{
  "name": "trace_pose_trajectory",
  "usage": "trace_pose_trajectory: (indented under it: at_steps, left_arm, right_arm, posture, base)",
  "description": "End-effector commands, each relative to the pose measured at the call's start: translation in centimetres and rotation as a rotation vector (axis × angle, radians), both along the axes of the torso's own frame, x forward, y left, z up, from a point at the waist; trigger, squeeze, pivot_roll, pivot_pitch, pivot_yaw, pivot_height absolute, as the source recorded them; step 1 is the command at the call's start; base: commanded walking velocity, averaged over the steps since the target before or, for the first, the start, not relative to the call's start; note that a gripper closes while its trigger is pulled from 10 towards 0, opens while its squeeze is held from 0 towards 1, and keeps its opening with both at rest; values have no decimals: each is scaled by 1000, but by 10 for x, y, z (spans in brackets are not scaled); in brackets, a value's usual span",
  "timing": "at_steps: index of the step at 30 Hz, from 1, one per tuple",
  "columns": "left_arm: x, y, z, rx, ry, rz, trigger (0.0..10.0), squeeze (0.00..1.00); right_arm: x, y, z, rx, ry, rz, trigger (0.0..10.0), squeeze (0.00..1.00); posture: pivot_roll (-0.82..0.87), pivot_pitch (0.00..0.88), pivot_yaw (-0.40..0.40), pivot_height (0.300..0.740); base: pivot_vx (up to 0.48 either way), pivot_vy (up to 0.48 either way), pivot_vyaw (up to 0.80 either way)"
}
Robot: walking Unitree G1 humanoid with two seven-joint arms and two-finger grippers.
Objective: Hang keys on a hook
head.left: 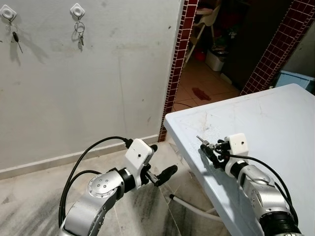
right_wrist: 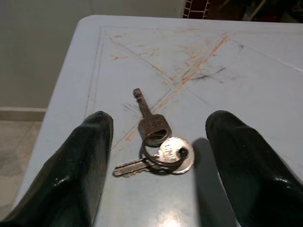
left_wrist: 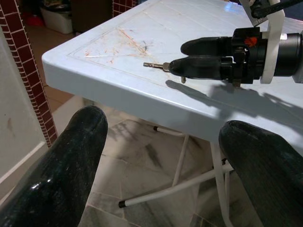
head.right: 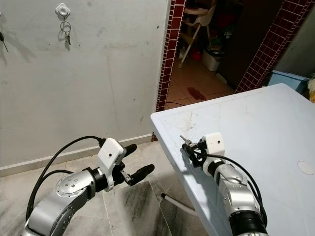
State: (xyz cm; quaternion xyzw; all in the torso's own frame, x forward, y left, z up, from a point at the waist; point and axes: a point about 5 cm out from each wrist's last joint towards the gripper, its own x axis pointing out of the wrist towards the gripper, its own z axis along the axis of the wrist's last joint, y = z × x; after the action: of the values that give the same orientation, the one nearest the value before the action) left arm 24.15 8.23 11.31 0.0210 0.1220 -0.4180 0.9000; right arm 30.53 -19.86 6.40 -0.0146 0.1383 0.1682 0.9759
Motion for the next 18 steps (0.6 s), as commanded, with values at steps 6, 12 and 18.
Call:
trace_pose_trajectory:
  at_steps: [6, 12, 18]
  left_arm:
    - [-3, -4, 4, -6, -14, -24, 10000, 0]
    - [-2, -4, 4, -6, -15, -25, 10000, 0]
    - [-3, -7, 4, -12, -15, -31, 10000, 0]
  right_arm:
    - [-3, -2, -4, -14, 15, 8, 10000, 0]
    - [-5, -11, -1, -82, 0, 19, 10000, 0]
    - [-7, -9, -9, -113, 23, 31, 10000, 0]
  posture:
    - [157, 20, -94, 740]
    - [157, 20, -94, 740]
    - [157, 20, -94, 740]
  base:
    - [0, 0, 0]
    - [0, 0, 0]
    - [0, 0, 0]
